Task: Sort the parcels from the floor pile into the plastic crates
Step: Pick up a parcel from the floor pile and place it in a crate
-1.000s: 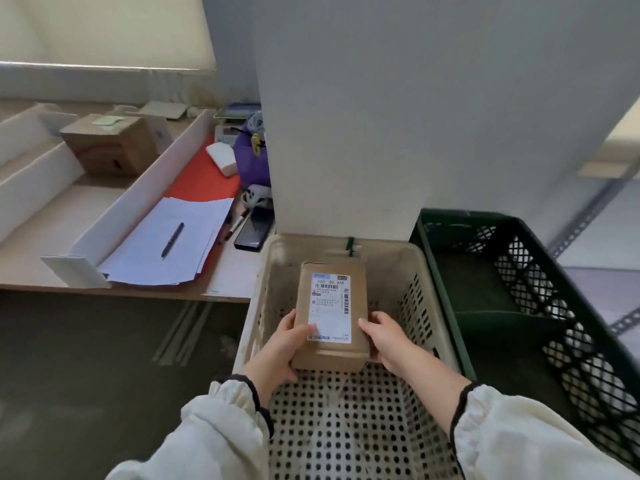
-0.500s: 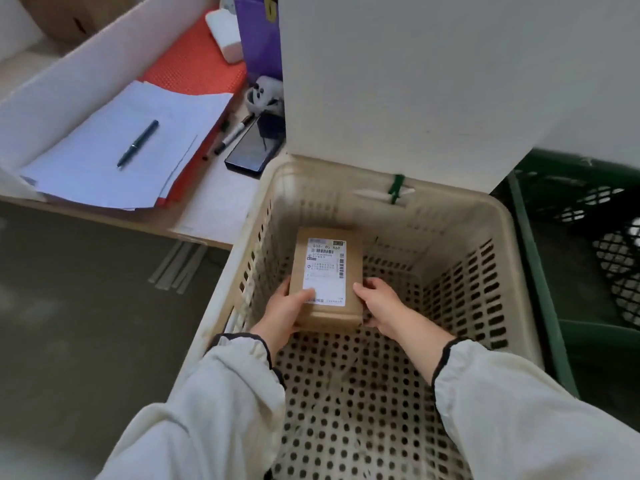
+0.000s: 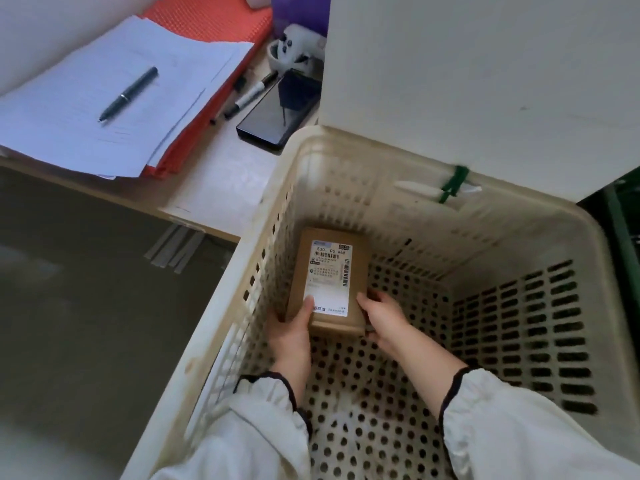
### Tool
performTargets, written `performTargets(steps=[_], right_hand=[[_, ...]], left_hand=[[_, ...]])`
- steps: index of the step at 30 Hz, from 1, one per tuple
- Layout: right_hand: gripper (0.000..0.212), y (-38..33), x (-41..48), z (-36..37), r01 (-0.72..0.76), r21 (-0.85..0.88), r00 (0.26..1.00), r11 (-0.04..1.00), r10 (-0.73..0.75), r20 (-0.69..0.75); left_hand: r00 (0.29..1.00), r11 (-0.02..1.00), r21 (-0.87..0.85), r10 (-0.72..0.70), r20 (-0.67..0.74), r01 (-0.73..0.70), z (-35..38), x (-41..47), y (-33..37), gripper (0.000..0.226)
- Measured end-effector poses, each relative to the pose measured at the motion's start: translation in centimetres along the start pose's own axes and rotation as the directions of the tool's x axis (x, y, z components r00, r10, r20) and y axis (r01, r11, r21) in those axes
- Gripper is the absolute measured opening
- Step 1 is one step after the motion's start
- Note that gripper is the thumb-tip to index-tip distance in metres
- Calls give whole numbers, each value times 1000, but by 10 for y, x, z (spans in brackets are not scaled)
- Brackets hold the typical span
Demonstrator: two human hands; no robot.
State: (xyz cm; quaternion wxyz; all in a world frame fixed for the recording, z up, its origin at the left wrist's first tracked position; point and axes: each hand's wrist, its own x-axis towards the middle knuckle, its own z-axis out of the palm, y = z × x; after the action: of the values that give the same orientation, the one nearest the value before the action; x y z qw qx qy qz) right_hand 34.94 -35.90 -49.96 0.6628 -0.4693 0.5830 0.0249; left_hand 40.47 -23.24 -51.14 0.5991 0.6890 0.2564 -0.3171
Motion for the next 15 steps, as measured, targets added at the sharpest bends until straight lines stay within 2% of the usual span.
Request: performTargets(steps=[2,3,5,8,15], right_hand=[[46,-3,-2,13,4,55,1000,998,-5,20],[49,-3,-3,20,7,65,1000,998,-9,27],[50,-3,-2,30,36,46,999,998,-36,8],[50,-3,1,36,49,43,999,998,-49,-11],[43,-7,1,37,44,-22,999,999,-45,-25]], left_hand=[[984,980,-157,-142,-104,125,6,-9,-1,80],[970,948,-250,-226,-92,197,8,-10,-2,73],[948,881,-357,-315,42,309,13,-10,0,52],[937,876,-333,-325,129,349,13,1,2,40],[947,908,-275,-287,146,318,11,10,-2,42]])
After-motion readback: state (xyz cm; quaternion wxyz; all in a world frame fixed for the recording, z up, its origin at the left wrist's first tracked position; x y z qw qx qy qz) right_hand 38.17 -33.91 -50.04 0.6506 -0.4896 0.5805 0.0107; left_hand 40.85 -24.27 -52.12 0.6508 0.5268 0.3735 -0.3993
